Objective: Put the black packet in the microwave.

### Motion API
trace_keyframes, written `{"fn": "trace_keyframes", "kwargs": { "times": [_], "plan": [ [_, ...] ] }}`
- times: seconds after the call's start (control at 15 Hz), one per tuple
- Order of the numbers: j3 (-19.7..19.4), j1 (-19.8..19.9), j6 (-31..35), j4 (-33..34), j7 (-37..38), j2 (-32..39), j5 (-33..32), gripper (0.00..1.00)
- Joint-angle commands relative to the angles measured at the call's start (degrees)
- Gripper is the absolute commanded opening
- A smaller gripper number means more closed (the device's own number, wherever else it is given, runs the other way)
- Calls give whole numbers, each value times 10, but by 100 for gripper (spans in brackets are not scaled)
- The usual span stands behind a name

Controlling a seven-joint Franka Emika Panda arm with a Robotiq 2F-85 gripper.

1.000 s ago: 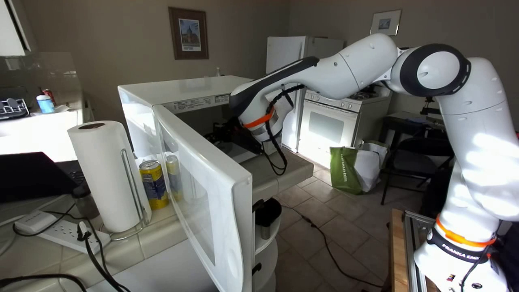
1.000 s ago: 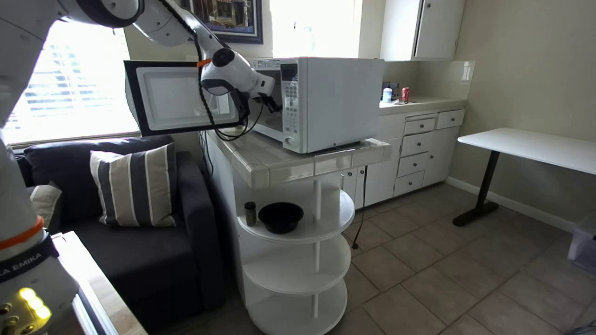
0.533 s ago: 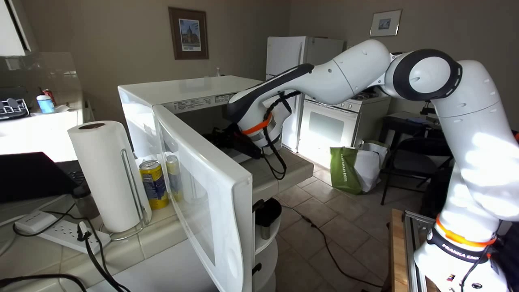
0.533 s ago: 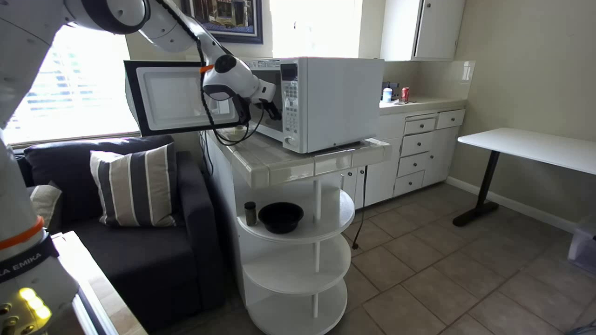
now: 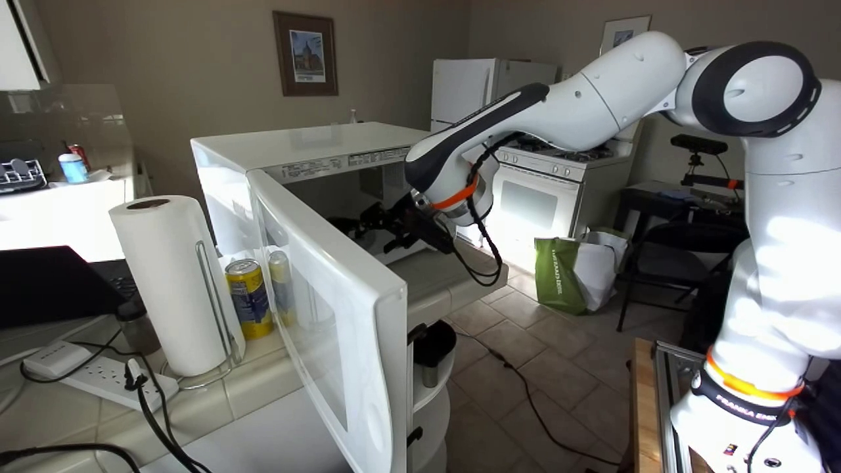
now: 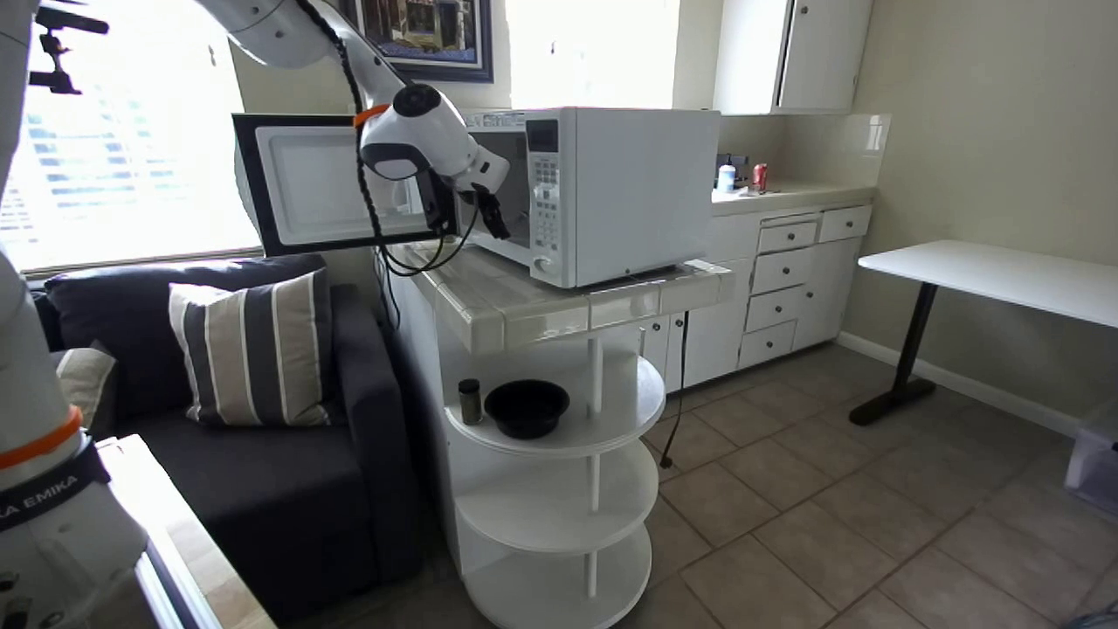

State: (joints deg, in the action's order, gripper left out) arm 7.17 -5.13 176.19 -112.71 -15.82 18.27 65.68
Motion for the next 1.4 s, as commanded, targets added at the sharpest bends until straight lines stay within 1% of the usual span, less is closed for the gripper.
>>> {"fn": "trace_keyframes", "kwargs": {
  "times": [0.0,0.07,0.27,0.4,0.6,0.73,0.8,0.93,1.0,1.2,1.27,1.33],
  "plan": [
    [-28,-10,-85,-85,84,-93,-70,100],
    [-23,0,-108,-99,115,-113,-106,100],
    [-31,3,-168,-119,171,-164,-180,99],
    [-46,0,-216,-139,237,-207,-267,100],
    [-47,20,-286,-149,310,-271,-398,100],
    [-48,29,-338,-142,312,-314,-456,100],
    [-49,30,-370,-132,296,-334,-471,100],
    [-48,37,-438,-113,283,-371,-522,100],
    [-44,43,-440,-107,274,-387,-554,100],
    [-47,52,-511,-71,234,-421,-623,100],
    [-53,49,-535,-55,204,-422,-632,100],
    [-50,46,-499,-72,239,-417,-605,100]
  ]
}}
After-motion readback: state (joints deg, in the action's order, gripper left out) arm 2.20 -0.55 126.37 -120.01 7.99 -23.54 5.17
